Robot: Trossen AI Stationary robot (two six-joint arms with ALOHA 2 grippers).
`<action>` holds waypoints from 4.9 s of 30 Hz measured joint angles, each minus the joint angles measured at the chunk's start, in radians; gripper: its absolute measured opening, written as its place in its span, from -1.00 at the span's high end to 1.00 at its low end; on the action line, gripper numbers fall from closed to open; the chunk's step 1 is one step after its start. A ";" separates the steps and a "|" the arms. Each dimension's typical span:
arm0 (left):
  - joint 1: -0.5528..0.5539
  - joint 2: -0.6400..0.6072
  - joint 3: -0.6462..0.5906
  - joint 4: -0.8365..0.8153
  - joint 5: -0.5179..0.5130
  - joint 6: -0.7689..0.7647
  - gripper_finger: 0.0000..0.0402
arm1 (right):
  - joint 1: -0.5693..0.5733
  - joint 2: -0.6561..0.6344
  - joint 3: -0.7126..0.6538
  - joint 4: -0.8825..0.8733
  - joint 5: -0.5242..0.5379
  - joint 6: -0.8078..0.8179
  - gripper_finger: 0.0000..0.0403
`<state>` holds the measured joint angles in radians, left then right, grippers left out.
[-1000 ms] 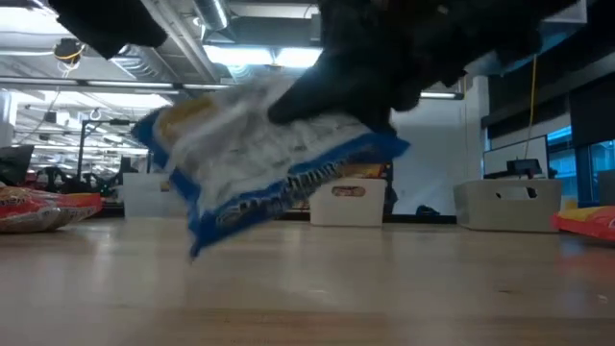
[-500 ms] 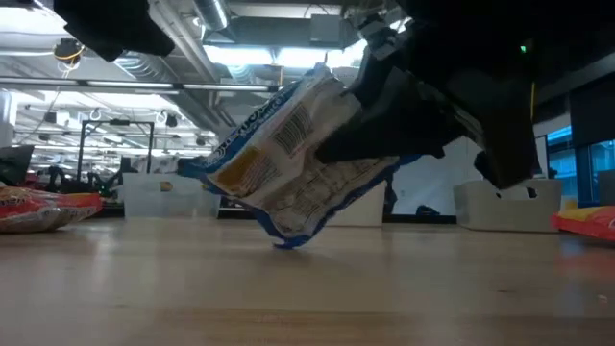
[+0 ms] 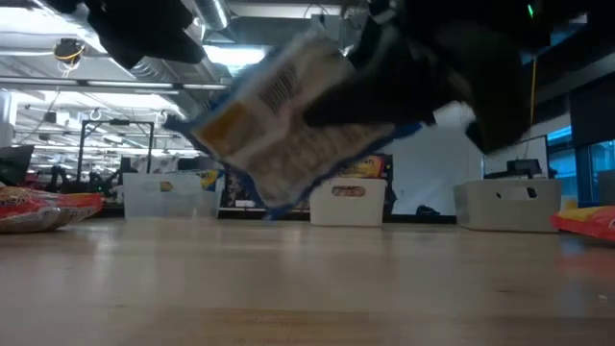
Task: Sort Maruchan noodles
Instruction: Put the blue noodle pack into the transparent bin
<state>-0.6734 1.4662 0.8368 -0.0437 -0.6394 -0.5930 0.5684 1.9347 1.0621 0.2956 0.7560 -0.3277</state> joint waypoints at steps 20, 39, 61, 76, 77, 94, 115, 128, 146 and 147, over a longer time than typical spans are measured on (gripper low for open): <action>0.076 0.004 0.000 0.048 0.106 0.065 0.03 | -0.047 -0.001 0.051 0.004 -0.145 0.274 0.45; 0.096 0.037 0.000 0.060 0.161 0.126 0.41 | -0.060 -0.001 0.156 -0.081 -0.192 0.322 0.45; -0.090 0.064 0.001 0.032 -0.275 0.594 0.58 | 0.094 -0.157 0.034 -0.361 -0.119 0.708 -0.12; -0.124 0.276 0.002 0.063 -0.713 1.509 0.58 | 0.096 -0.159 -0.066 -0.234 -0.089 0.845 -0.06; -0.124 0.278 0.002 0.062 -0.712 1.522 0.58 | 0.090 -0.159 -0.066 -0.235 -0.087 0.845 -0.06; -0.126 0.277 0.011 0.295 -0.701 1.801 0.58 | -0.159 -0.386 -0.064 -0.154 -0.464 0.805 -0.06; -0.114 0.276 0.098 0.305 -0.672 1.867 0.58 | -0.426 -0.280 -0.066 -0.059 -1.069 1.028 -0.06; -0.114 0.276 0.117 0.309 -0.674 1.863 0.58 | -0.437 -0.268 -0.065 0.003 -1.115 1.027 -0.06; -0.086 0.276 0.118 0.331 -0.657 1.860 0.58 | -0.438 -0.183 -0.065 0.180 -1.201 1.046 0.06; -0.085 0.276 0.118 0.331 -0.653 1.859 0.58 | -0.438 -0.183 -0.065 0.179 -1.201 1.045 0.12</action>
<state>-0.7580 1.7424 0.9548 0.2874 -1.2928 1.2663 0.1303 1.7515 0.9970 0.4747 -0.4454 0.7174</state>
